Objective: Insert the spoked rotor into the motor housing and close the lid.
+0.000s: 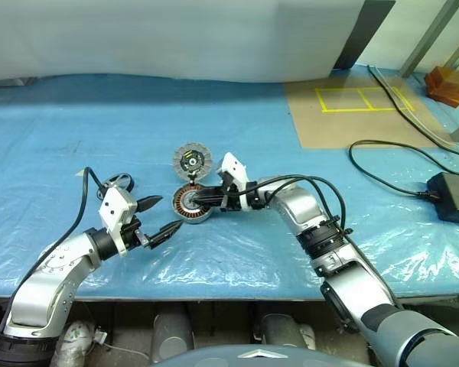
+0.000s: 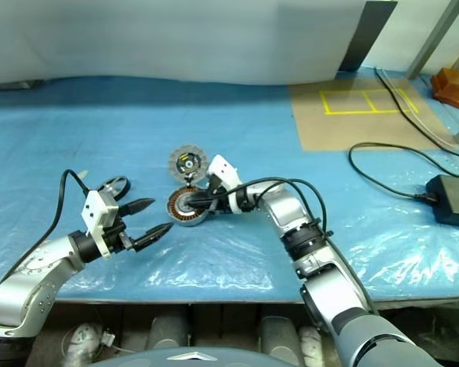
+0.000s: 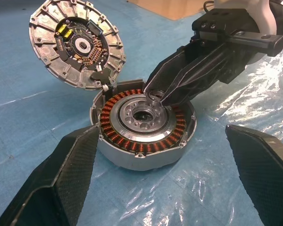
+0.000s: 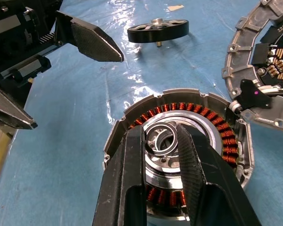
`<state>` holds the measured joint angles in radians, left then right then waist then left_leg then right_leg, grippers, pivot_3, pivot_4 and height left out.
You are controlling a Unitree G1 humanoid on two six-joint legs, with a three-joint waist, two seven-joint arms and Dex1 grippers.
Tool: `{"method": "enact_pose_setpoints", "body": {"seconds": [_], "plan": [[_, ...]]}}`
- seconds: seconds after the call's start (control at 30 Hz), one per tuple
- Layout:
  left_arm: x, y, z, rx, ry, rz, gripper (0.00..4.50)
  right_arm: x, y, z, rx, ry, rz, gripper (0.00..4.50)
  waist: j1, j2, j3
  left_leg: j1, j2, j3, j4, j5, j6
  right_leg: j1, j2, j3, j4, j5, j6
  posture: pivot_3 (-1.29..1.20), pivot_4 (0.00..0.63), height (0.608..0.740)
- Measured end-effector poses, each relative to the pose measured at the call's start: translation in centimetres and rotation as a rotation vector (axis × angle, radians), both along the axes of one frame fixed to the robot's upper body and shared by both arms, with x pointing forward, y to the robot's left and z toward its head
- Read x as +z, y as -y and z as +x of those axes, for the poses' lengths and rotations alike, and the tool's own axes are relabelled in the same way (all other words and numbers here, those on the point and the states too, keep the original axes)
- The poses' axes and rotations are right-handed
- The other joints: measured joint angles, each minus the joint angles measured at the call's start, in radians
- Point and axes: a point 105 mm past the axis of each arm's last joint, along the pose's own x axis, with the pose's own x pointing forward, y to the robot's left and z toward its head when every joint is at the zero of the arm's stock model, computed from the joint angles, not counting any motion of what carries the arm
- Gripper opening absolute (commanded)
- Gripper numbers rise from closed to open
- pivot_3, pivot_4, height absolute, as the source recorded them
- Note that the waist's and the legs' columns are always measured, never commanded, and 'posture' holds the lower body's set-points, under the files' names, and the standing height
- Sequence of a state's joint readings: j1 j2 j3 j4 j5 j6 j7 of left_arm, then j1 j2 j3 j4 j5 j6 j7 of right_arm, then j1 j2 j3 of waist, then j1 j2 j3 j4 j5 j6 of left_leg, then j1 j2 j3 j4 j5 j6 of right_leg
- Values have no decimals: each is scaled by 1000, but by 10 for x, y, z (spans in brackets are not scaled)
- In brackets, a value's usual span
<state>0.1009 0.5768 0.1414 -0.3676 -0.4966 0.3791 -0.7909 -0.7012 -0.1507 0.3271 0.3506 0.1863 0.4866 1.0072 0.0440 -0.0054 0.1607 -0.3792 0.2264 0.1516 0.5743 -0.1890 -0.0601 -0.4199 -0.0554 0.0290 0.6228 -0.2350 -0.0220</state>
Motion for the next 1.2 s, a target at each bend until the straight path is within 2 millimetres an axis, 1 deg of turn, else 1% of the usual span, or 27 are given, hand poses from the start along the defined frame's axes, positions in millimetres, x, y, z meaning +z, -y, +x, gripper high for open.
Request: {"method": "enact_pose_setpoints", "body": {"seconds": [0.17, 0.33, 0.57, 0.93, 1.1, 1.2], "plan": [[0, -1, 1, 10, 1, 3, 4500, -4, -2, 0, -1, -14, -1, 557, 0, 0, 0, 0, 0, 0, 0, 0, 0, 0, 0, 0, 0, 0, 0, 0, 150, 740], [-3, 2, 0, 8, -6, 6, 4500, -10, 1, 7, -23, 20, -25, 557, 0, 0, 0, 0, 0, 0, 0, 0, 0, 0, 0, 0, 0, 0, 0, 0, 150, 740], [-4, 3, 1, 14, -4, 8, 4500, -11, -3, 13, -18, 35, -29, 557, -1, 0, 0, 0, 0, 0, 0, 0, 0, 0, 0, 0, 1, 0, 0, 0, 150, 740], [-3, 6, 6, 18, 16, 18, 4500, -10, -6, 12, 2, 26, -29, 557, -1, 0, 0, 0, 0, 0, 0, 0, 0, 0, 0, 0, 1, 0, 0, 0, 150, 740], [-11, 9, 3, 0, -10, 45, 4500, -10, -6, 10, 13, 19, -33, 557, -1, 0, 0, 0, 0, 0, 0, 0, 0, 0, 0, 0, 0, 0, 0, 0, 150, 740], [-12, 9, 3, 1, -14, 46, 4500, -10, -8, 10, 13, 24, -37, 557, -2, 0, 0, 0, 0, 0, 0, 0, 0, 0, 0, 0, 1, 0, 0, 0, 150, 740]]}}
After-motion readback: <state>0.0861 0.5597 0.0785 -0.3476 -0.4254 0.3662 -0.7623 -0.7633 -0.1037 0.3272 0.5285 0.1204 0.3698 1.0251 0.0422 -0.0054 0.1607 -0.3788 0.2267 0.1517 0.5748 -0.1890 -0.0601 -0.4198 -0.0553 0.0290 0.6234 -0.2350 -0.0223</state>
